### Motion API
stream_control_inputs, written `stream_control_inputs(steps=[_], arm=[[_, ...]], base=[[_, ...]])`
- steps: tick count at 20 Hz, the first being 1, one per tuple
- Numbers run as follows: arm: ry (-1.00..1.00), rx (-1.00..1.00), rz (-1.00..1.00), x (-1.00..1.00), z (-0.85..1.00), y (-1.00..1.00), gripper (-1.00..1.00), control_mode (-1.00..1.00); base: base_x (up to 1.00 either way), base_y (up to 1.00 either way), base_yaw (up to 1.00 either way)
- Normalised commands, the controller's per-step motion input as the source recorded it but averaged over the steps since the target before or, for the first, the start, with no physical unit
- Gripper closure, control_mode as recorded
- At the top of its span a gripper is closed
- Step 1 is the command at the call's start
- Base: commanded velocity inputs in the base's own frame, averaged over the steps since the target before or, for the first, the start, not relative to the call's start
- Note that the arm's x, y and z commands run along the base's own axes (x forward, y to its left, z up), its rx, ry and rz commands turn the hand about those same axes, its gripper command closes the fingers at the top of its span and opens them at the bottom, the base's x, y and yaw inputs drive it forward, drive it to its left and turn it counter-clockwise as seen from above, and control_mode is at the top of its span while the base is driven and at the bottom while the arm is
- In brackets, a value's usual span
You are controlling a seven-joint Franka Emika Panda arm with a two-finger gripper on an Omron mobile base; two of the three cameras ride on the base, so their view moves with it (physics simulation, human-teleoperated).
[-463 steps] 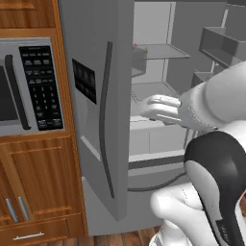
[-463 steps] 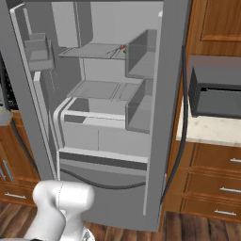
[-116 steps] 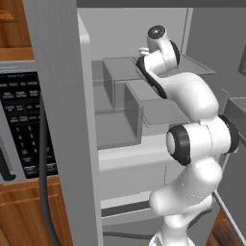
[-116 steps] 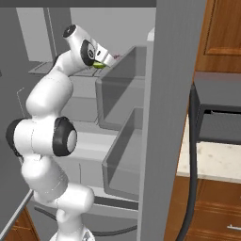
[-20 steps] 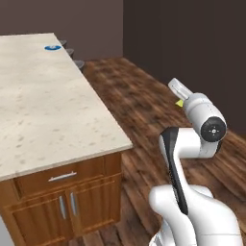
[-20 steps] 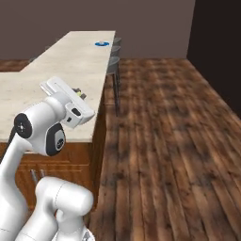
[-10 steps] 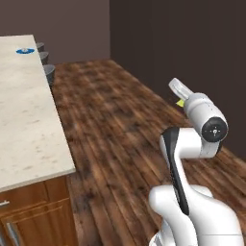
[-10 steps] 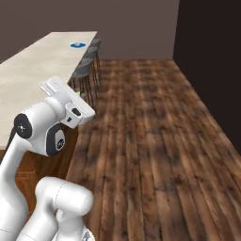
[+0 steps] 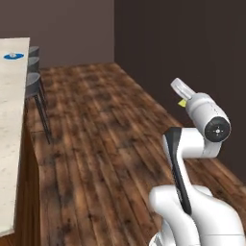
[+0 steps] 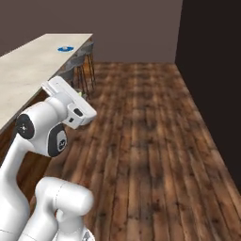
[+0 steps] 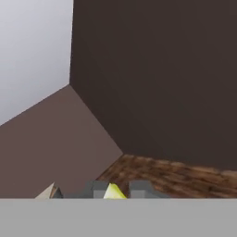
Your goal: Take the lemon wedge from the fridge and place it on the plate with fish on the dining counter.
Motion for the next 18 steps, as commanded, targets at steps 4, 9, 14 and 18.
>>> stream_control_inputs(steps=[4, 9, 14, 18], arm=[[0.00, 0.00, 0.00, 0.00, 0.00, 0.00, 1.00, 1.00], [0.00, 0.00, 0.00, 0.00, 0.00, 0.00, 1.00, 1.00], [0.00, 0.00, 0.00, 0.00, 0.00, 0.00, 1.00, 1.00], [0.00, 0.00, 0.00, 0.00, 0.00, 0.00, 1.00, 1.00]], base=[[1.00, -0.46, 0.26], [1.00, -0.66, 0.18], [1.00, -0.52, 0.17], [1.00, -0.36, 0.17]])
